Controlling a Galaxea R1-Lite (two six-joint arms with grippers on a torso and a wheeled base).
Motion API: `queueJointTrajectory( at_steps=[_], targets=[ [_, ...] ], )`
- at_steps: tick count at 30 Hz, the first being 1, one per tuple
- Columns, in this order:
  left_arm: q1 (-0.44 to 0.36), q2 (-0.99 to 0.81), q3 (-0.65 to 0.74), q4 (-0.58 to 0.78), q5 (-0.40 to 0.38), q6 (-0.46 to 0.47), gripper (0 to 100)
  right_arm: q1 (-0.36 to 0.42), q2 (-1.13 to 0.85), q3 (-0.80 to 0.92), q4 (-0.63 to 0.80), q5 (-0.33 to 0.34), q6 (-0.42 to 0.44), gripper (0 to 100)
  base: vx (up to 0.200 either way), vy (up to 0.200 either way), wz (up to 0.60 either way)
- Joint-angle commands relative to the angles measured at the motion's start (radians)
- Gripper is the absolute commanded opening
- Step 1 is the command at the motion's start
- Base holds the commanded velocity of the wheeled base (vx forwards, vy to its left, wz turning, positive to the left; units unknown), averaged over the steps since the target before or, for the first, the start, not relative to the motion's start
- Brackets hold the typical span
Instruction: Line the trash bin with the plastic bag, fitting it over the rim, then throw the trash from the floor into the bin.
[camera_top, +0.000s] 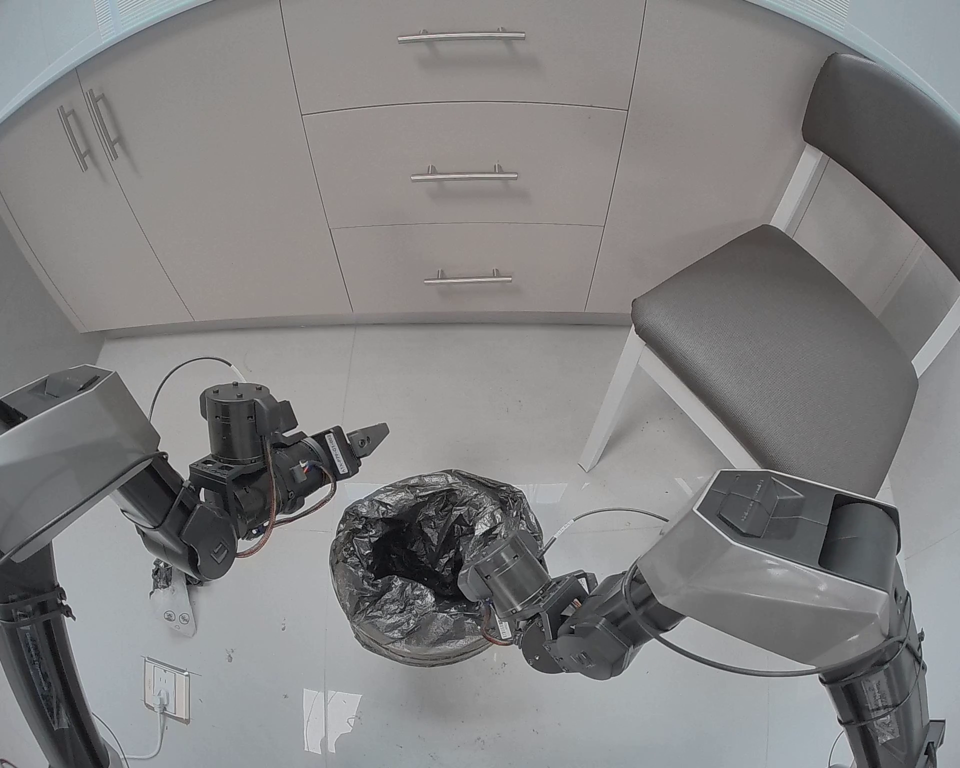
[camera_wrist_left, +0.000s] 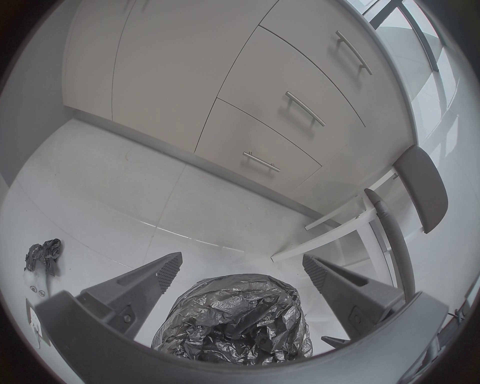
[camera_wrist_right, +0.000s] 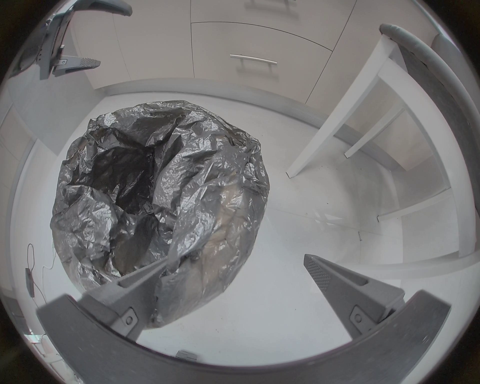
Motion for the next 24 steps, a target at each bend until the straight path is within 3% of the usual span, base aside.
queueJointTrajectory(
  at_steps=[1, 24],
  targets=[
    [-0.004, 0.003, 0.002, 0.000, 0.001, -0.001, 100, 0.010, -0.046, 0.044, 0.001, 0.000, 0.006, 100, 0.000, 0.000, 0.00],
    [-0.006, 0.004, -0.001, 0.000, 0.001, -0.001, 100, 0.013, -0.070, 0.110, 0.006, 0.000, 0.017, 100, 0.000, 0.000, 0.00]
  ],
)
